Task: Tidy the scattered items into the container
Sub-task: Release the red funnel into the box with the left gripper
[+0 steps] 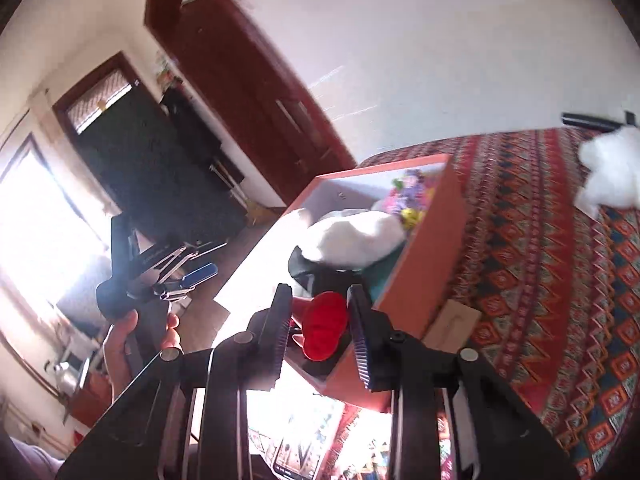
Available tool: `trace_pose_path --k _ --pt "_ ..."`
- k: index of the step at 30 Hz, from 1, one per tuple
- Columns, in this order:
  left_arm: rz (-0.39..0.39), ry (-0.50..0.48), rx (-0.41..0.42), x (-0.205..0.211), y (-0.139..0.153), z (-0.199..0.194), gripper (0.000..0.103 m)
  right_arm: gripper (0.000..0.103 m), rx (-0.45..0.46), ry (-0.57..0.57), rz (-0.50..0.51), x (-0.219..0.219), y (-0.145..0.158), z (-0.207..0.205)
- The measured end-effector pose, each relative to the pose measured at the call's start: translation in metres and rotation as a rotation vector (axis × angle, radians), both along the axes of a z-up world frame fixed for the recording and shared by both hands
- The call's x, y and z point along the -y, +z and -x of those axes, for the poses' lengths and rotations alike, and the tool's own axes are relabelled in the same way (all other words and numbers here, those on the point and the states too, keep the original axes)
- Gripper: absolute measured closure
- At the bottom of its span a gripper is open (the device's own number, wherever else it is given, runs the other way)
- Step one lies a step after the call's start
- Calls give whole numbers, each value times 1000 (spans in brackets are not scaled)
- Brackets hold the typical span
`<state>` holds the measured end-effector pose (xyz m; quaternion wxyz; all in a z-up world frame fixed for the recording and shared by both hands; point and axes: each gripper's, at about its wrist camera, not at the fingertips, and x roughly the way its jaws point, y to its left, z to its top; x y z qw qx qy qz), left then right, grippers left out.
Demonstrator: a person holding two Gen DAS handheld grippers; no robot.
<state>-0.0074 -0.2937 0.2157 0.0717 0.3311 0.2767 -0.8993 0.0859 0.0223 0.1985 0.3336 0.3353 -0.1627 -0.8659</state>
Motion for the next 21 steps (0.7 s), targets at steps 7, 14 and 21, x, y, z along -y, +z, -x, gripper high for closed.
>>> trace_pose_path --k 7,14,21 --pt "-17 54 7 33 -5 -13 16 23 -42 -49 -82 45 1 8" --pt "-26 54 8 28 -6 -12 16 22 9 -231 -32 -45 -15 -7" --pt "62 -65 -18 -50 8 -5 16 19 111 -657 -11 -213 -74 -47"
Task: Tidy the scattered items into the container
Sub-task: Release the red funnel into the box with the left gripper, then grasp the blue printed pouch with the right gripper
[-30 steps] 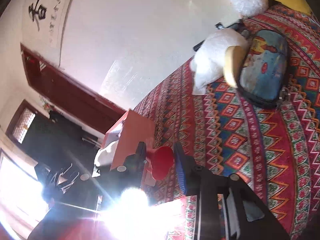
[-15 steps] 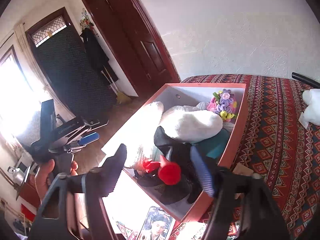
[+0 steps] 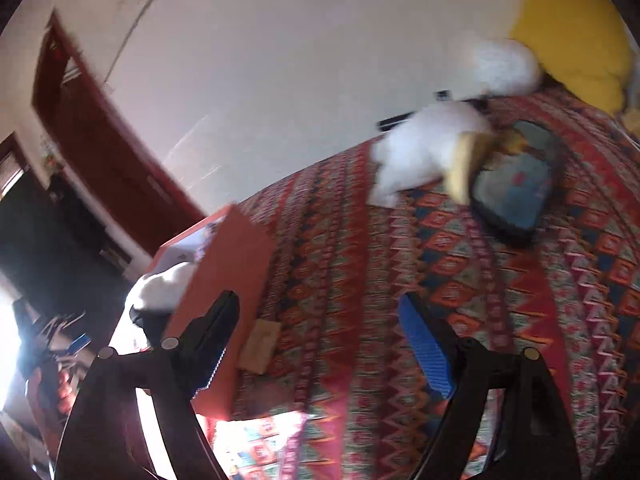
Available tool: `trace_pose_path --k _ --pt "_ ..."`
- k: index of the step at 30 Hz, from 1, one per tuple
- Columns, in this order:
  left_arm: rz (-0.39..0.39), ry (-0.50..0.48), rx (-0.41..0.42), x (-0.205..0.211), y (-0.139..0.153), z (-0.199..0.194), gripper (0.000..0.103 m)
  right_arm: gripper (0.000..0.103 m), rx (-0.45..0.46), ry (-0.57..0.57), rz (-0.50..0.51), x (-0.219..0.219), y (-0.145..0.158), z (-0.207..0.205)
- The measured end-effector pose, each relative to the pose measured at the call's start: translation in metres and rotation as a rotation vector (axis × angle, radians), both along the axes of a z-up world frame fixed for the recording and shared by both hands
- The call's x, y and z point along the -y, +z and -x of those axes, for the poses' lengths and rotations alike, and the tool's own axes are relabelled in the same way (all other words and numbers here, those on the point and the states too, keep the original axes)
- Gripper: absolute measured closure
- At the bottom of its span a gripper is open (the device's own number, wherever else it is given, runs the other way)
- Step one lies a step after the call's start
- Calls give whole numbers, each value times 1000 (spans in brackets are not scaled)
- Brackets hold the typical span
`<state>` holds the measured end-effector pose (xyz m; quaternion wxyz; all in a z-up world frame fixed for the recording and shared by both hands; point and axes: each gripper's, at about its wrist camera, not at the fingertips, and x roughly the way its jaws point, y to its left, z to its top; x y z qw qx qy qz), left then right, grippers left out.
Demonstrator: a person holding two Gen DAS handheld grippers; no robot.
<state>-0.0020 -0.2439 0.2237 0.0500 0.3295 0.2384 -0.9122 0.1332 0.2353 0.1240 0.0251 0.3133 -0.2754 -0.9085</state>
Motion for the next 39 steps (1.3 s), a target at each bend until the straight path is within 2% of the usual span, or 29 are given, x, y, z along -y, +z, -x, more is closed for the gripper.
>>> trace_pose_path --k 1,3,6,9,14,20,25,26,27,28,29,31,32,33,39 --pt "16 -31 -3 -20 1 3 16 19 41 -79 26 -27 -13 -3" --pt "48 -117 0 -67 0 11 16 19 97 -173 165 -78 -37 -2" --pt "87 -262 -1 -140 -4 17 16 19 92 -268 378 -129 -61 -3" --pt "128 -392 16 -206 -13 19 16 19 72 -287 494 -148 -74 5" --pt "209 -534 85 -282 -46 23 16 19 127 -267 554 -158 -94 29" --pt "277 -584 162 -319 -81 21 16 19 130 -247 672 -175 -121 67" --pt "303 -603 191 -332 -96 24 16 11 151 -202 539 -170 -113 107" --pt "307 -607 194 -335 -98 24 16 18 159 -210 505 -168 -112 112" --pt "310 -612 196 -337 -99 25 16 49 174 -228 468 -168 -112 113" --pt "313 -617 196 -339 -99 25 16 65 191 -236 446 -170 -115 114" --pt "314 -622 195 -341 -99 25 16 85 190 -231 485 -175 -122 113" --pt "314 -630 190 -343 -98 24 16 89 172 -244 620 -184 -132 104" --pt "313 -632 187 -343 -96 24 16 96 168 -248 624 -185 -127 100" --pt "310 -633 182 -342 -94 23 16 103 160 -243 597 -183 -118 96" --pt "259 -607 159 -326 -80 23 16 103 -22 -120 523 -141 -37 53"
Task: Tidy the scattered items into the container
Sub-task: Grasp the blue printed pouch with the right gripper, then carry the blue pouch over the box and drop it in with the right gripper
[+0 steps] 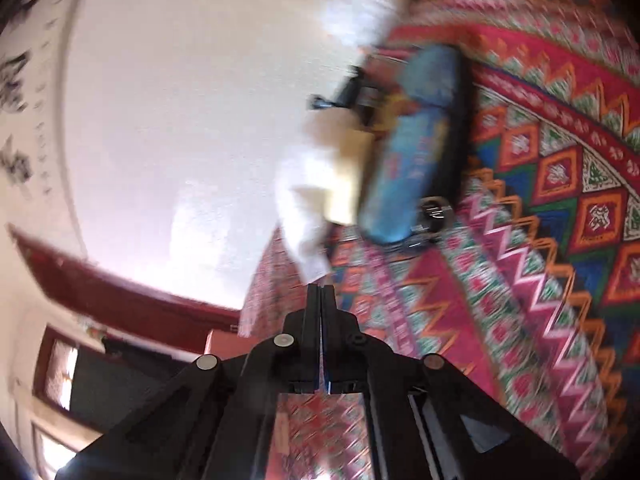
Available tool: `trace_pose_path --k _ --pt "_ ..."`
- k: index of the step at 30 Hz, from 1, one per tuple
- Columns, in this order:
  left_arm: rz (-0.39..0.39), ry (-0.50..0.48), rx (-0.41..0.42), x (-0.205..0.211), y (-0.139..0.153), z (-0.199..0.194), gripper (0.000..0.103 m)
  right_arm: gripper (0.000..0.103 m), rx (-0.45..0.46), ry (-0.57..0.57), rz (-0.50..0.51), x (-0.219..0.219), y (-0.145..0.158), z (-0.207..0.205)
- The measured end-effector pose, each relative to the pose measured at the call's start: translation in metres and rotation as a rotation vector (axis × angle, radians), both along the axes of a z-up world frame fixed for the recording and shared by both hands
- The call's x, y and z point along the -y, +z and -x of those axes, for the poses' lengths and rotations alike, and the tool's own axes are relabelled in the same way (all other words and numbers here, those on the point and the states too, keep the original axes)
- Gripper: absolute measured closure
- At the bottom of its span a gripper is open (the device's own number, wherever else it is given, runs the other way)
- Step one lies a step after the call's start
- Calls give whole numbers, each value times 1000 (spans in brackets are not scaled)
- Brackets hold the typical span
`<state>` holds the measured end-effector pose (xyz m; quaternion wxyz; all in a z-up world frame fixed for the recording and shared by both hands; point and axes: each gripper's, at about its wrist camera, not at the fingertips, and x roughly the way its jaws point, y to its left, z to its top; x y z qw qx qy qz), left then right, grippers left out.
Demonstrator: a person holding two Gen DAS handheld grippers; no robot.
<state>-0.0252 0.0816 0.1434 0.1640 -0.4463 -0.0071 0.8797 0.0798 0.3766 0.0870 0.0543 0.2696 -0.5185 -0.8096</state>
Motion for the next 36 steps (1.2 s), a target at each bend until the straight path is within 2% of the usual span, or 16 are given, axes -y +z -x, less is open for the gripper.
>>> trace_pose_path --k 5,8,10,12,13,14,16,19,21,23,25,26,28,30,33,36 --pt "-38 18 32 15 3 0 16 103 -33 50 -24 37 18 -50" --pt "-39 23 34 17 3 -2 16 100 5 21 -5 22 8 -47" --pt "-40 23 36 17 3 -2 16 81 81 -56 -38 5 4 -39" --pt "-36 18 37 15 2 -2 16 39 126 -133 -36 -18 -3 -29" --pt "-31 16 36 15 1 -1 16 31 144 -170 -33 -34 -11 -20" --pt "-24 17 35 14 0 0 16 29 166 -193 -30 -50 -17 -6" --pt "-12 22 43 13 -4 5 16 30 214 -222 -6 -79 -35 18" --pt "-11 28 78 11 -13 16 16 43 302 -241 98 -112 -76 54" --pt "-13 30 103 10 -20 23 16 47 226 -280 149 -128 -86 67" --pt "-10 31 125 8 -27 28 16 48 182 -241 120 -136 -90 90" --pt "-3 28 140 5 -33 31 16 52 182 -228 82 -139 -88 105" --pt "-1 25 145 4 -35 31 16 60 189 -224 64 -140 -87 110" --pt "-8 17 148 1 -37 30 16 67 165 -211 53 -138 -87 106" --pt "-38 7 149 1 -36 28 16 73 128 -176 134 -130 -93 90" --pt "-102 -7 181 3 -34 25 16 76 100 -94 191 -100 -92 49" --pt "-177 -28 237 5 -34 19 16 78 117 -17 230 -67 -89 3"
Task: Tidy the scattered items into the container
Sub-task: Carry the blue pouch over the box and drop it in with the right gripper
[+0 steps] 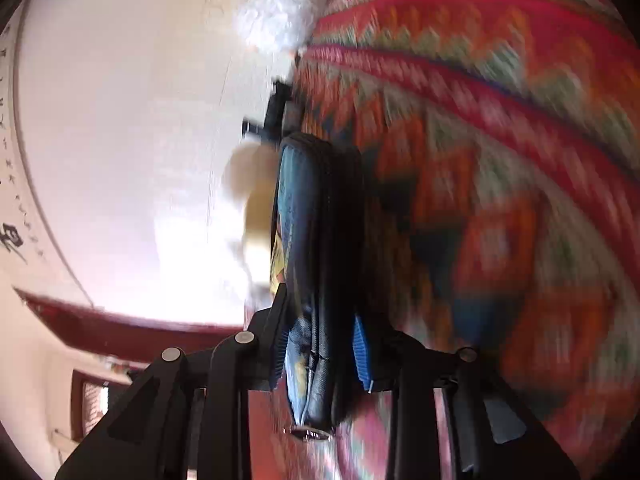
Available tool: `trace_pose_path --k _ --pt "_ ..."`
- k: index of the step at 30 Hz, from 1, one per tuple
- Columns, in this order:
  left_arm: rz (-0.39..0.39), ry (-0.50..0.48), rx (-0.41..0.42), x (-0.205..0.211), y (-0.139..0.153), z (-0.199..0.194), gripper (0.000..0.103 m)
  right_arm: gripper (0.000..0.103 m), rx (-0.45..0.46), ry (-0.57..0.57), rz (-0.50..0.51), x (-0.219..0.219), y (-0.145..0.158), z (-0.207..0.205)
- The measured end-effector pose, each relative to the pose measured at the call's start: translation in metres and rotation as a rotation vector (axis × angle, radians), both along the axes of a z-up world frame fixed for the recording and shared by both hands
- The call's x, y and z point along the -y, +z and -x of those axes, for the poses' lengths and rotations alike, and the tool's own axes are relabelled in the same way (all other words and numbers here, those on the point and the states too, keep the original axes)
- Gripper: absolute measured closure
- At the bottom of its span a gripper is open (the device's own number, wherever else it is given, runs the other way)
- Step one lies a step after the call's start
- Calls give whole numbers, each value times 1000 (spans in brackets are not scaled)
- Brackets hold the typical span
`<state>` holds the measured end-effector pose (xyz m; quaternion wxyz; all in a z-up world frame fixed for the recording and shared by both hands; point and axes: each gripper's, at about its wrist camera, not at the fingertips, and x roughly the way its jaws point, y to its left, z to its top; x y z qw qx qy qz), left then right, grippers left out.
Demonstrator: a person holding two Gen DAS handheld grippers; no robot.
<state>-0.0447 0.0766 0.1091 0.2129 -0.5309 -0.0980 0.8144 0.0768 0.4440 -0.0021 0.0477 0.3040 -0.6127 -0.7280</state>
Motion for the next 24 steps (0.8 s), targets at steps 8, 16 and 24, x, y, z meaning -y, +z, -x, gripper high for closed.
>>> trace_pose_path --k 8,16,24 --pt "-240 0 50 18 28 -22 16 80 -183 69 99 82 73 -82" --pt "-439 229 -294 160 147 -62 15 80 -457 268 79 206 207 -40" --pt "-280 565 -434 318 147 -51 0 80 -460 374 79 389 232 32"
